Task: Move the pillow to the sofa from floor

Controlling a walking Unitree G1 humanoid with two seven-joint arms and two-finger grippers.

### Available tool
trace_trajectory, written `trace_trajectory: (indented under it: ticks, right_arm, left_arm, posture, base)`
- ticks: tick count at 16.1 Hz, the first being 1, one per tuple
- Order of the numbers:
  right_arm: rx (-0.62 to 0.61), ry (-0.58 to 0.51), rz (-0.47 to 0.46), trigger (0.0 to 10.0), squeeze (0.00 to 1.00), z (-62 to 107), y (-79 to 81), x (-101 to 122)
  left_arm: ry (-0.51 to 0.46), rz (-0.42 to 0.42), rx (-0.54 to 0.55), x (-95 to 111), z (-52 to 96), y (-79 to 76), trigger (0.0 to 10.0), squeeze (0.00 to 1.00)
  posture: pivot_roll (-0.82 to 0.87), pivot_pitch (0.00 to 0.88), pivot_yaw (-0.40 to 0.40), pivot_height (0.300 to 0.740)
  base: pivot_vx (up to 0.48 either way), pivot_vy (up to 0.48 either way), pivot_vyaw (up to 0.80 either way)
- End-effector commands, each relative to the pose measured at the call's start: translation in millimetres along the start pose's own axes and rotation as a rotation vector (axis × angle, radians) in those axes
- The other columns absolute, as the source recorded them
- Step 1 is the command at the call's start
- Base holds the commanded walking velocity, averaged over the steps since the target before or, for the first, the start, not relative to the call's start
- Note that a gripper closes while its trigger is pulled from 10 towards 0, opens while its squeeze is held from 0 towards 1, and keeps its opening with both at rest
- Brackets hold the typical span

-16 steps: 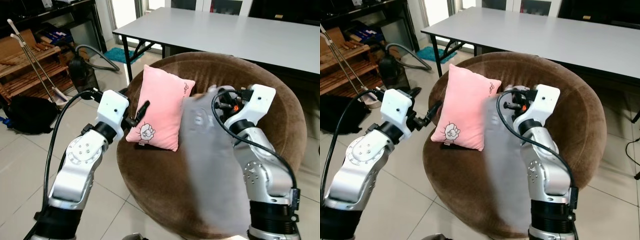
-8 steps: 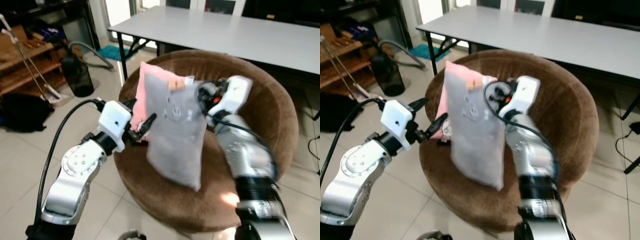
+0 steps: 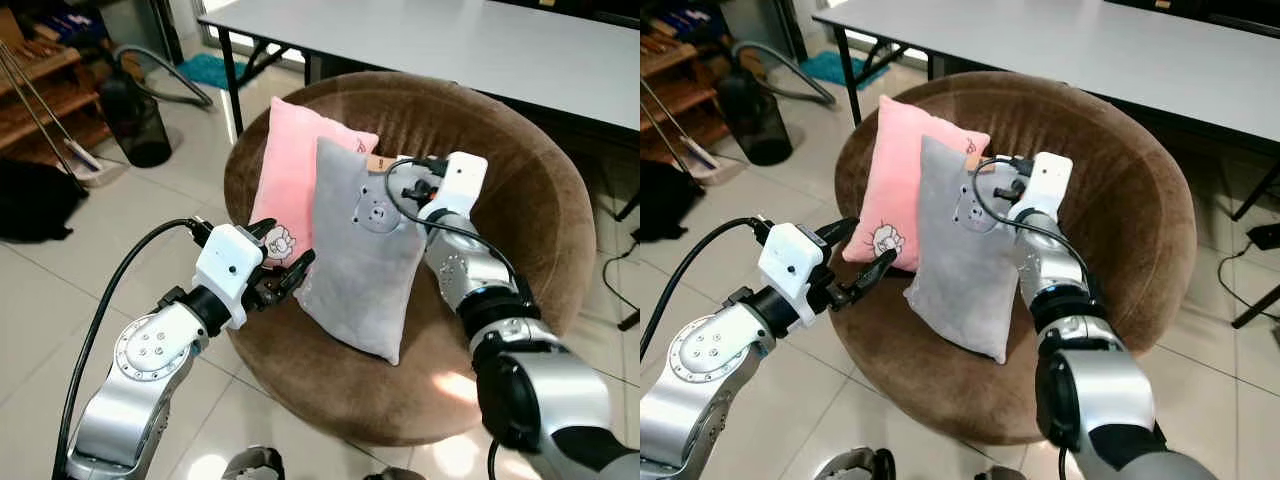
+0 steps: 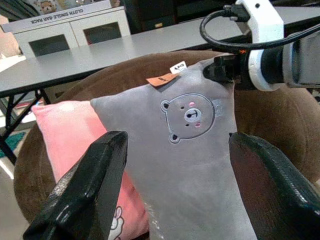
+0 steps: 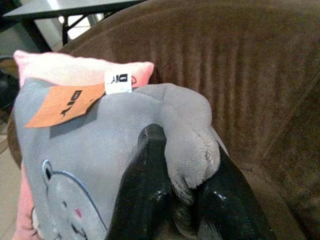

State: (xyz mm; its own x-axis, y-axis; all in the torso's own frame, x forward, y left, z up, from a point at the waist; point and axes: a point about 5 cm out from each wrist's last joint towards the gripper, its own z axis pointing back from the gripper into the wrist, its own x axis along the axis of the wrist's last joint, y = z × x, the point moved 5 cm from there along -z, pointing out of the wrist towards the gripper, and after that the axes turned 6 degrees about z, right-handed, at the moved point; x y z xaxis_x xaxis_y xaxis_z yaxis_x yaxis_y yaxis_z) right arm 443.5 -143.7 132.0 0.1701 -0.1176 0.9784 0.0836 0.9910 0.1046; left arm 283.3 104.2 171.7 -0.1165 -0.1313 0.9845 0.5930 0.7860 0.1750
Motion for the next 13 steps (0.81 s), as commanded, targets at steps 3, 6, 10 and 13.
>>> trace_trajectory:
  ticks: [3,6,10,13]
  right_arm:
    - [-0.109,-0.127,0.071,10.0,1.0,-4.4,-20.5,34]
    - [-0.168,-0.151,0.006,10.0,1.0,-4.2,-36.1,40]
    - [-0.003,-0.249,-0.013,10.0,0.0,-2.3,-16.6,54]
    - [0.148,-0.324,0.04,10.0,0.0,24.0,-0.9,36]
  left_arm:
    - [0.01,0.046,-0.053,-2,1.7,-11.1,10.0,0.0]
    - [0.035,0.065,-0.071,-19,-9.7,-18.3,10.0,0.0]
    - [0.039,0.125,0.157,-45,-39.5,-23.7,10.0,0.0]
    - [0.105,0.139,0.266,-78,-41.7,-24.4,10.0,0.0]
  posture:
    - [0.05,0.152,-0.036,0.74]
    - [0.05,0.14,-0.029,0.74]
    - [0.03,0.086,-0.038,0.74]
    - [0.0,0.05,-0.024,0.74]
  base:
    - [0.0,0.0,0.0]
    - [0.0,0.0,0.0]
    - [0.0,0.0,0.0]
    - [0.0,0.0,0.0]
